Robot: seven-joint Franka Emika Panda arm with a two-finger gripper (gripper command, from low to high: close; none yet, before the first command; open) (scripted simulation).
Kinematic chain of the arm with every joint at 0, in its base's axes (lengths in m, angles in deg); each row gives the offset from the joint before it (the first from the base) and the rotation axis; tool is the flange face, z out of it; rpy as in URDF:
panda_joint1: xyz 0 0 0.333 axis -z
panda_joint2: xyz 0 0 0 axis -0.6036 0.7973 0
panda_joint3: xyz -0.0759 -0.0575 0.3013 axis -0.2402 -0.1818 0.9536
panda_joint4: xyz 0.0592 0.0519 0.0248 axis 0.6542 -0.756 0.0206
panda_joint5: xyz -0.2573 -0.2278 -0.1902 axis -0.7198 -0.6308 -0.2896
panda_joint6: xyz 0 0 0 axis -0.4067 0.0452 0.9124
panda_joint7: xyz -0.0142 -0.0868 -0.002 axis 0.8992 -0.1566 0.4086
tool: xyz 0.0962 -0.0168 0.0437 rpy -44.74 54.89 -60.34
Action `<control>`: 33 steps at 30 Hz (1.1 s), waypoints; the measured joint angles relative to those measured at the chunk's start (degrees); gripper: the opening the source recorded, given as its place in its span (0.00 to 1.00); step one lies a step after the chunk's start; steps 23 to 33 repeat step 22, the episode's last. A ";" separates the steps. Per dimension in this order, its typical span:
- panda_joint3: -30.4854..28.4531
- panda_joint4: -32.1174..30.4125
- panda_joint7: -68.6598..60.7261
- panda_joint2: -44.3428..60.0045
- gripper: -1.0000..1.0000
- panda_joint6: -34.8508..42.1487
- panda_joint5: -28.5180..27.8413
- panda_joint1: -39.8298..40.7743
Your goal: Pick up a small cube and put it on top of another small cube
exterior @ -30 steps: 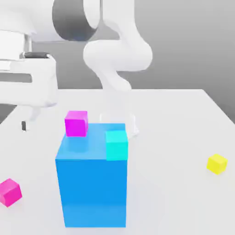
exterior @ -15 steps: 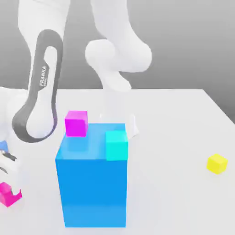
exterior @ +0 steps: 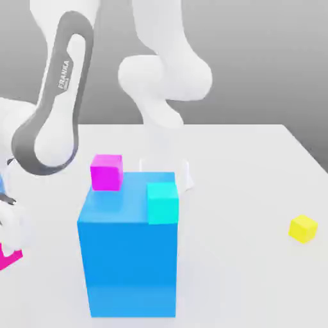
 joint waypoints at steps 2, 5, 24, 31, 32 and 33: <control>2.50 2.74 -0.54 -3.95 0.00 3.54 2.55 -2.72; 4.83 3.81 1.54 -10.07 0.00 10.85 0.46 -8.98; 16.00 -4.77 12.72 -24.12 1.00 25.38 -16.59 -14.79; 16.00 -4.77 12.72 -24.12 1.00 25.38 -16.59 -14.79; 16.00 -4.77 12.72 -24.12 1.00 25.38 -16.59 -14.79; 16.00 -4.77 12.72 -24.12 1.00 25.38 -16.59 -14.79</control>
